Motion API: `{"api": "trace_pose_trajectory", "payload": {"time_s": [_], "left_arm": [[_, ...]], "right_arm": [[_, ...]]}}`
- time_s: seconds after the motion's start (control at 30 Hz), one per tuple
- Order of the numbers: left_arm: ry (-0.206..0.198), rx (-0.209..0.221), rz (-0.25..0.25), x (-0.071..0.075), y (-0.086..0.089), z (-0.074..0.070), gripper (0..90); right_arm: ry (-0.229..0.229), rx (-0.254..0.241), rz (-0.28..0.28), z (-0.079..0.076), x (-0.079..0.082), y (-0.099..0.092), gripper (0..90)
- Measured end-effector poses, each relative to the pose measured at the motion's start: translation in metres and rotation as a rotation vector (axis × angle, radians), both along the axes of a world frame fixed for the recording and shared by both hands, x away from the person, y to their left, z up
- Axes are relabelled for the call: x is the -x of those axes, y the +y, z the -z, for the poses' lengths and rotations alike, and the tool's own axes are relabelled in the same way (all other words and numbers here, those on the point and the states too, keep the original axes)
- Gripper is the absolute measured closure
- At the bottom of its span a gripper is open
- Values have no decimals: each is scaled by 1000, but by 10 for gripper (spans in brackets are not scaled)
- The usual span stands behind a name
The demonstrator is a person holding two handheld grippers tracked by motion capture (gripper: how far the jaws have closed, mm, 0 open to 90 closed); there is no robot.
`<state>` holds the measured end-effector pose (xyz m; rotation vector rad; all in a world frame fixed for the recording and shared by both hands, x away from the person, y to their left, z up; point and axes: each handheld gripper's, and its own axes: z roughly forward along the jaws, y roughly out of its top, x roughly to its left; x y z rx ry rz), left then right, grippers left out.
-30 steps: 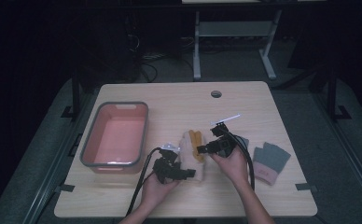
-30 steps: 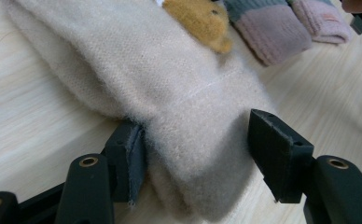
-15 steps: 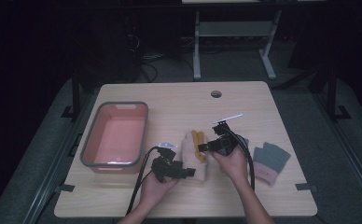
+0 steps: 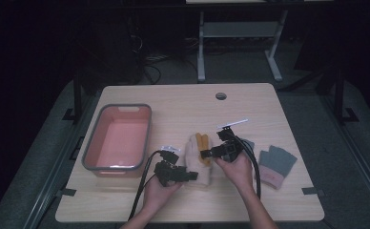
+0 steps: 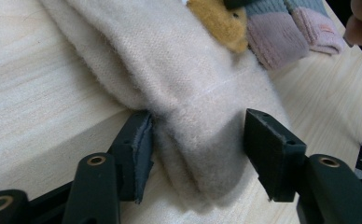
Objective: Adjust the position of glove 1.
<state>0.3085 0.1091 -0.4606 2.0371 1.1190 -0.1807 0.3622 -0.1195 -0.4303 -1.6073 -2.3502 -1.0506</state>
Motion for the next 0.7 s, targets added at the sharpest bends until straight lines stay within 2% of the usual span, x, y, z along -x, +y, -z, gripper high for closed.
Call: {"api": "trace_pose_trajectory", "payload": {"time_s": [0.13, 0.17, 0.4, 0.57, 0.7], "left_arm": [[7, 3, 0, 0, 1, 0, 430], [9, 9, -6, 1, 1, -1, 423], [21, 4, 8, 0, 2, 1, 444], [33, 1, 13, -2, 2, 2, 466], [40, 8, 8, -3, 2, 2, 487]], "right_arm": [[14, -12, -25, 4, 5, 0, 305], [30, -14, -37, 7, 8, 1, 294], [59, -23, -33, 19, 15, -2, 301], [73, -18, -29, 25, 15, 2, 351], [67, -36, -26, 27, 16, 4, 413]]}}
